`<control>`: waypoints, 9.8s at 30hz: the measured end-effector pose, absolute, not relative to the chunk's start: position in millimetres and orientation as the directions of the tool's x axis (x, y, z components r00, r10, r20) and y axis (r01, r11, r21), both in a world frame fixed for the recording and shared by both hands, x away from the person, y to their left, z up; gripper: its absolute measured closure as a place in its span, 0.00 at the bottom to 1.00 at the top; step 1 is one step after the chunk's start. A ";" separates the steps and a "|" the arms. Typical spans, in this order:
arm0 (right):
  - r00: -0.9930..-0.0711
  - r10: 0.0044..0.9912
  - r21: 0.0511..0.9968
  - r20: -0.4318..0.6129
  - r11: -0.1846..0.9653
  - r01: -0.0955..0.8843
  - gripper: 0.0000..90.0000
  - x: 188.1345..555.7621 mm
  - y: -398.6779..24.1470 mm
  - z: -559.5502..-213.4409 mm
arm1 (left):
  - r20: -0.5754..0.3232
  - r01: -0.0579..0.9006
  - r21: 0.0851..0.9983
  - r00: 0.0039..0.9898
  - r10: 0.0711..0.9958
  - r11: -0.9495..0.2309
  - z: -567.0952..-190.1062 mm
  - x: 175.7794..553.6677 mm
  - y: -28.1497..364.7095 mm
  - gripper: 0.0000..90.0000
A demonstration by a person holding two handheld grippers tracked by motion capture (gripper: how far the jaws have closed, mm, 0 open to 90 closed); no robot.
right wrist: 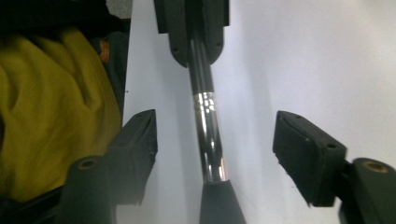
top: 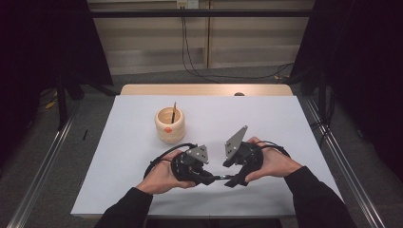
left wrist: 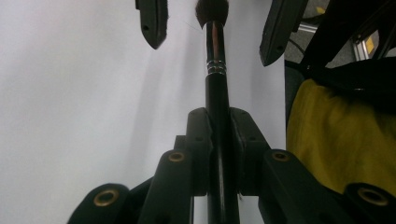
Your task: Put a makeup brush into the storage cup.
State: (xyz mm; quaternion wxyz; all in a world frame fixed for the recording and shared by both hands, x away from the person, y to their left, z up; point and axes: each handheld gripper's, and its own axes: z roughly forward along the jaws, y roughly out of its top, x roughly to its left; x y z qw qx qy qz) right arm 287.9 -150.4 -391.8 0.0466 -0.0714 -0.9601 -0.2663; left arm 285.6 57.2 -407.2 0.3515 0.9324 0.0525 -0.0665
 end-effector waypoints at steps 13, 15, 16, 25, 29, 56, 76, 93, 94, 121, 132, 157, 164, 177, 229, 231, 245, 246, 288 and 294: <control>-0.980 0.172 0.567 0.103 0.799 0.200 0.25 292.9 -159.0 -390.1 | -0.157 0.188 0.684 0.982 0.109 -0.705 -410.4 286.6 66.4 0.88; -0.976 0.187 0.571 0.111 0.792 0.217 0.24 292.9 -159.9 -389.4 | -0.155 0.186 0.685 0.982 0.109 -0.704 -410.4 286.3 67.4 0.88; -0.975 0.192 0.581 0.110 0.784 0.220 0.24 293.7 -160.5 -388.8 | -0.153 0.188 0.689 0.982 0.113 -0.700 -410.5 285.6 67.5 0.88; -0.964 0.242 0.638 0.114 0.726 0.258 0.18 298.4 -169.4 -386.0 | -0.150 0.206 0.710 0.979 0.141 -0.673 -408.5 281.8 69.7 0.88; -0.956 0.268 0.666 0.119 0.693 0.277 0.16 299.4 -174.1 -384.0 | -0.165 0.221 0.718 0.975 0.147 -0.660 -410.6 280.4 70.3 0.88; -0.933 0.343 0.837 0.108 0.475 0.272 0.17 292.5 -206.8 -378.1 | -0.146 0.251 0.804 0.962 0.231 -0.539 -401.9 270.3 83.1 0.88; -0.936 0.345 0.929 0.072 0.317 0.188 0.18 293.1 -221.3 -384.1 | -0.152 0.251 0.873 0.954 0.257 -0.417 -395.6 265.4 90.6 0.88; -0.956 0.262 0.965 0.130 0.189 0.183 0.22 286.9 -223.8 -384.4 | -0.120 0.212 0.925 0.950 0.287 -0.315 -388.0 262.3 95.0 0.88; -0.956 0.261 0.964 0.135 0.188 0.187 0.22 287.4 -223.2 -384.6 | -0.120 0.213 0.925 0.950 0.288 -0.316 -387.3 262.3 94.5 0.88; -0.968 0.156 0.962 0.197 0.160 0.221 0.81 291.1 -223.6 -387.2 | -0.102 0.176 0.929 0.967 0.232 -0.326 -391.8 261.8 88.0 0.88; -0.971 0.116 0.957 0.211 0.177 0.230 0.85 289.8 -224.7 -383.3 | -0.120 0.190 0.925 0.968 0.220 -0.330 -399.2 266.3 87.4 0.84; -0.968 0.125 0.955 0.219 0.174 0.239 0.87 289.1 -228.2 -375.6 | -0.130 0.239 0.939 0.912 0.390 -0.246 -400.1 272.3 88.8 0.07; -0.964 0.141 0.953 0.224 0.176 0.247 0.87 289.6 -229.4 -374.5 | -0.149 0.243 0.946 0.913 0.380 -0.213 -398.7 275.1 95.0 0.04; -0.950 0.189 0.929 0.248 0.232 0.289 0.87 293.4 -230.6 -371.0 | -0.084 0.191 0.958 0.901 0.426 -0.214 -407.2 268.4 109.9 0.03; -0.959 0.184 0.728 0.214 0.624 0.282 0.86 307.8 -187.6 -347.1 | -0.056 0.190 0.916 0.933 0.355 -0.354 -420.2 269.9 75.3 0.17; -0.958 0.188 0.723 0.217 0.628 0.287 0.86 307.7 -187.8 -348.2 | -0.060 0.190 0.915 0.936 0.346 -0.355 -421.7 269.7 71.4 0.19; -0.958 0.183 0.718 0.219 0.635 0.286 0.86 308.1 -184.7 -351.4 | -0.042 0.159 0.903 0.957 0.287 -0.399 -418.1 271.3 54.8 0.62; -0.958 0.188 0.718 0.214 0.634 0.285 0.86 308.1 -184.5 -351.8 | -0.047 0.159 0.904 0.959 0.278 -0.396 -418.0 271.7 53.7 0.63; -0.954 0.165 0.756 0.248 0.583 0.298 0.70 308.5 -184.6 -354.3 | -0.128 0.217 0.909 0.958 0.258 -0.356 -413.5 274.6 49.6 0.87; -0.951 0.196 0.776 0.240 0.550 0.309 0.49 309.1 -186.4 -354.5 | -0.130 0.221 0.913 0.954 0.270 -0.343 -412.2 275.1 52.0 0.87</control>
